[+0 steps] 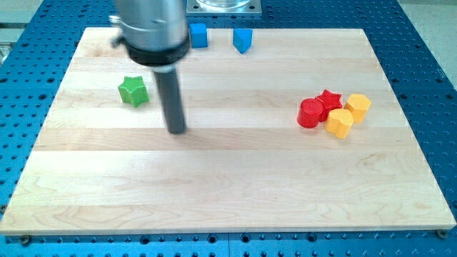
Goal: Move red circle at the center
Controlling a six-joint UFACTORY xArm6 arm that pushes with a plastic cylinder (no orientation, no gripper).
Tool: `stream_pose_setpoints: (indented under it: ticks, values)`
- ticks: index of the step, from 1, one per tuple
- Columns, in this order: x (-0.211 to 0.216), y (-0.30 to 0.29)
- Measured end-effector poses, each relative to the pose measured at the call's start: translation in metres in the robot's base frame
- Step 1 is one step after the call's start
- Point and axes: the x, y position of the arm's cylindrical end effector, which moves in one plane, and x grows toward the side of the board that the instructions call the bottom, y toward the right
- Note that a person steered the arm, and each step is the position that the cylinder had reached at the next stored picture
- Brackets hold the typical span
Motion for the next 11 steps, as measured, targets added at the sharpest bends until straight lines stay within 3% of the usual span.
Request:
stream_pose_setpoints:
  ticks: [1,3,4,5,6,8,9,10,11]
  values:
    - [0.025,0.043]
    - [0.033,0.298]
    - [0.008,0.309]
    - [-0.019,0.304]
    - [-0.013,0.247]
    - [-0.048,0.176]
    - [-0.037,0.1]
    - [-0.032,0.103]
    - [-0.022,0.058]
